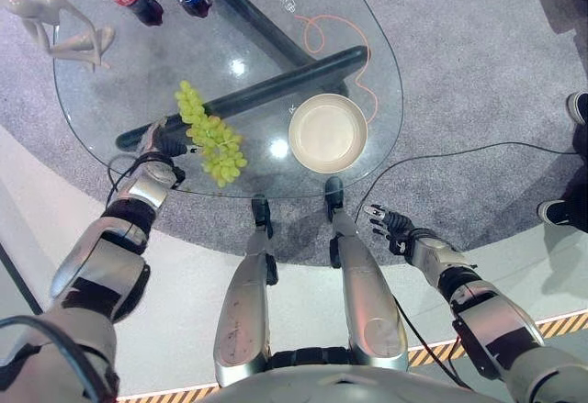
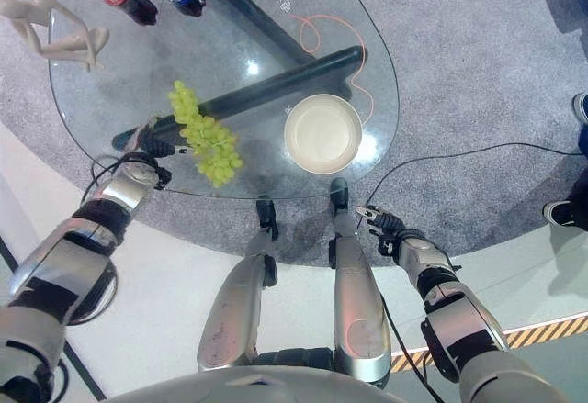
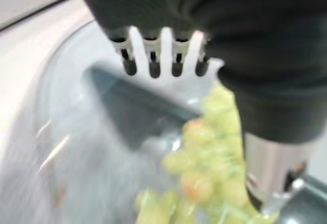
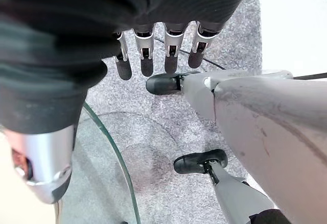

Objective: Pick up fruits into the plate

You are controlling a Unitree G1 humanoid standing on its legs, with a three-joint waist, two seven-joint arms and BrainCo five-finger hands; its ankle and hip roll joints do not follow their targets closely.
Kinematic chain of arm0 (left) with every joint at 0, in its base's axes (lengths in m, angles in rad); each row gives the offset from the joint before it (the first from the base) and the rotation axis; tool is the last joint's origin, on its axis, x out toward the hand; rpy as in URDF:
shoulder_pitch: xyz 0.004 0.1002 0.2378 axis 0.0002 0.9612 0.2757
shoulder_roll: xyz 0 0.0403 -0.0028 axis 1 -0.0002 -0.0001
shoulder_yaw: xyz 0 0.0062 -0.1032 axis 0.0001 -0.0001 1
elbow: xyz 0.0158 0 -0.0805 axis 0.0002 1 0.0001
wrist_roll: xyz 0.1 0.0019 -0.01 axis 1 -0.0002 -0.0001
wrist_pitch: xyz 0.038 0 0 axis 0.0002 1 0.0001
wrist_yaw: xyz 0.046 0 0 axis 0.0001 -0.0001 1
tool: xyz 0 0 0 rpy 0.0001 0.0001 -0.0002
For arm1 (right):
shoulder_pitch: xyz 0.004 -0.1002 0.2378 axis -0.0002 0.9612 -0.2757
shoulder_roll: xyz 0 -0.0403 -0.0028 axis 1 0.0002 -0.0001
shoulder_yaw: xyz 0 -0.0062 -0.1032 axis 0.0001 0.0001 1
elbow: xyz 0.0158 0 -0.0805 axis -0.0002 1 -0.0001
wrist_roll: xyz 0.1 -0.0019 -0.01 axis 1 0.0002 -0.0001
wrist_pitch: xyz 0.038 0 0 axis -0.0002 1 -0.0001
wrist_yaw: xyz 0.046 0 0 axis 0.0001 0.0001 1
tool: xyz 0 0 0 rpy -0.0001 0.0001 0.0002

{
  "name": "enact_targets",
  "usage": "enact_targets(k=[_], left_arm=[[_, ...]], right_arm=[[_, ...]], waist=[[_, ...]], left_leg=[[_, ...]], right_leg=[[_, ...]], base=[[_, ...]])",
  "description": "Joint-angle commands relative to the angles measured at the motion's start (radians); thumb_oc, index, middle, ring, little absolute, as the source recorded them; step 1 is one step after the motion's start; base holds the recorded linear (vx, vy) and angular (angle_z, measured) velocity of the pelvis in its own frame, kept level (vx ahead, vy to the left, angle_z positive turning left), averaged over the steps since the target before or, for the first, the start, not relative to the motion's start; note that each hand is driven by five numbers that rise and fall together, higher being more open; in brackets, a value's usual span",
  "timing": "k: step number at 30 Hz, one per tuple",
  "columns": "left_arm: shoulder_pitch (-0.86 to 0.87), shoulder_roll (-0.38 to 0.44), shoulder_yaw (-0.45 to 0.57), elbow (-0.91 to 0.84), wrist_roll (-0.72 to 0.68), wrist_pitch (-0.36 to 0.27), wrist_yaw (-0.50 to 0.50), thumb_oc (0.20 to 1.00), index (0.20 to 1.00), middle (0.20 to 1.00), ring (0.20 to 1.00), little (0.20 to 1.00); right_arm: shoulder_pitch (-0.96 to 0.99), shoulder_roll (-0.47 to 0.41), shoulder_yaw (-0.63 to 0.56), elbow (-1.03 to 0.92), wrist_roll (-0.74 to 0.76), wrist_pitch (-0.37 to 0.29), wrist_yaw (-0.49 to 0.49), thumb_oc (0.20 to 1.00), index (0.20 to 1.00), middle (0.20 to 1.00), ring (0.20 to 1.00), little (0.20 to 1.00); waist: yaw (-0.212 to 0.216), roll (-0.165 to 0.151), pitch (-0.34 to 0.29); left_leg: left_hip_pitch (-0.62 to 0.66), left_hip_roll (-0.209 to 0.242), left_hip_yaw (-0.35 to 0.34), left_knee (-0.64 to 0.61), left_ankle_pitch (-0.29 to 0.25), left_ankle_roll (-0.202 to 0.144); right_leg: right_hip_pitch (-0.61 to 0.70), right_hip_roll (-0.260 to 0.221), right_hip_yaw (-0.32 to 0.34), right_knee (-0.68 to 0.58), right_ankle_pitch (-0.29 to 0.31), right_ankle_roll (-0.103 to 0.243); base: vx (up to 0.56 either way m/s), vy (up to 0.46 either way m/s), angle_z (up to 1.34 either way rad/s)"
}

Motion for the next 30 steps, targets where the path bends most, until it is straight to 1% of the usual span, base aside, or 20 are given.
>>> enact_targets(k=[1, 2, 3, 5, 8, 15, 16, 17, 19, 24, 30], left_arm=[[0.011, 0.022, 0.064, 0.049, -0.124, 0.007, -0.004, 1.0, 1.0, 1.0, 1.0, 1.0], [0.011, 0.018, 0.073, 0.06, -0.144, 0.006, -0.007, 1.0, 1.0, 1.0, 1.0, 1.0], [0.003, 0.001, 0.114, 0.09, -0.27, 0.017, 0.008, 1.0, 1.0, 1.0, 1.0, 1.0], [-0.002, -0.009, 0.134, 0.104, -0.341, 0.026, 0.019, 1.0, 1.0, 1.0, 1.0, 1.0], [-0.007, -0.022, 0.155, 0.124, -0.371, 0.017, 0.064, 1.0, 1.0, 1.0, 1.0, 1.0], [-0.056, -0.046, 0.138, 0.144, -0.335, 0.04, 0.214, 1.0, 1.0, 1.0, 1.0, 1.0], [-0.064, -0.05, 0.133, 0.145, -0.332, 0.038, 0.244, 1.0, 1.0, 1.0, 1.0, 1.0], [-0.067, -0.05, 0.132, 0.145, -0.332, 0.038, 0.249, 1.0, 1.0, 1.0, 1.0, 1.0], [-0.084, -0.061, 0.125, 0.135, -0.344, 0.032, 0.306, 1.0, 1.0, 1.0, 1.0, 1.0], [-0.106, -0.074, 0.113, 0.119, -0.32, 0.016, 0.373, 1.0, 1.0, 1.0, 1.0, 1.0], [-0.152, -0.065, 0.093, 0.107, -0.266, 0.032, 0.45, 1.0, 1.0, 1.0, 1.0, 1.0]], right_arm=[[0.046, 0.03, -0.016, -0.03, 0.013, 0.016, -0.009, 1.0, 1.0, 1.0, 1.0, 1.0], [0.041, 0.031, -0.016, -0.028, 0.014, 0.02, -0.007, 1.0, 1.0, 1.0, 1.0, 1.0], [0.017, 0.034, -0.015, -0.022, 0.014, 0.041, -0.001, 1.0, 1.0, 1.0, 1.0, 1.0], [0.0, 0.033, -0.016, -0.011, 0.014, 0.056, 0.002, 1.0, 1.0, 1.0, 1.0, 1.0], [-0.018, 0.029, -0.018, -0.004, 0.017, 0.076, 0.006, 1.0, 1.0, 1.0, 1.0, 1.0], [-0.062, 0.028, -0.006, 0.002, 0.063, 0.095, -0.004, 1.0, 1.0, 1.0, 1.0, 1.0], [-0.071, 0.029, -0.003, 0.003, 0.077, 0.096, -0.008, 1.0, 1.0, 1.0, 1.0, 1.0], [-0.073, 0.028, -0.003, 0.004, 0.081, 0.096, -0.009, 1.0, 1.0, 1.0, 1.0, 1.0], [-0.092, 0.036, 0.003, 0.003, 0.106, 0.099, -0.024, 1.0, 1.0, 1.0, 1.0, 1.0], [-0.107, 0.041, 0.004, 0.014, 0.127, 0.102, -0.036, 1.0, 1.0, 1.0, 1.0, 1.0], [-0.123, 0.037, -0.001, 0.014, 0.162, 0.1, -0.059, 1.0, 1.0, 1.0, 1.0, 1.0]], waist=[[0.005, -0.038, -0.021], [0.005, -0.042, -0.021], [0.002, -0.053, -0.021], [0.0, -0.058, -0.021], [-0.002, -0.061, -0.021], [-0.007, -0.066, -0.021], [-0.007, -0.066, -0.021], [-0.007, -0.066, -0.021], [-0.008, -0.066, -0.021], [-0.01, -0.06, -0.021], [-0.014, -0.05, -0.021]], left_leg=[[-0.075, -0.074, -0.013, 0.126, -0.104, 0.064], [-0.074, -0.072, -0.013, 0.126, -0.105, 0.064], [-0.073, -0.066, -0.008, 0.128, -0.107, 0.062], [-0.074, -0.063, -0.005, 0.131, -0.109, 0.062], [-0.077, -0.06, -0.005, 0.134, -0.11, 0.059], [-0.114, -0.058, -0.008, 0.165, -0.114, 0.052], [-0.124, -0.058, -0.009, 0.172, -0.115, 0.052], [-0.126, -0.058, -0.009, 0.174, -0.115, 0.052], [-0.149, -0.059, -0.011, 0.186, -0.118, 0.051], [-0.183, -0.061, -0.016, 0.21, -0.128, 0.049], [-0.245, -0.063, -0.019, 0.249, -0.129, 0.041]], right_leg=[[-0.066, 0.055, 0.014, 0.129, -0.101, -0.002], [-0.066, 0.056, 0.015, 0.13, -0.101, -0.002], [-0.068, 0.061, 0.017, 0.134, -0.103, -0.001], [-0.069, 0.063, 0.02, 0.136, -0.104, 0.0], [-0.071, 0.065, 0.022, 0.14, -0.106, 0.0], [-0.098, 0.063, 0.024, 0.155, -0.106, 0.001], [-0.106, 0.063, 0.025, 0.159, -0.107, 0.0], [-0.108, 0.063, 0.025, 0.16, -0.107, 0.0], [-0.127, 0.065, 0.025, 0.167, -0.11, -0.003], [-0.16, 0.069, 0.025, 0.192, -0.122, -0.008], [-0.215, 0.068, 0.017, 0.225, -0.132, -0.014]], base=[[0.0, 0.0, 0.0], [0.02, -0.046, 0.03], [0.02, -0.051, 0.04], [0.01, -0.024, 0.01], [0.01, -0.016, -0.03], [0.01, -0.036, -0.01], [0.01, -0.048, -0.02], [0.01, -0.078, -0.02], [0.0, -0.091, -0.04], [0.01, -0.062, -0.03], [0.01, -0.058, -0.07]])
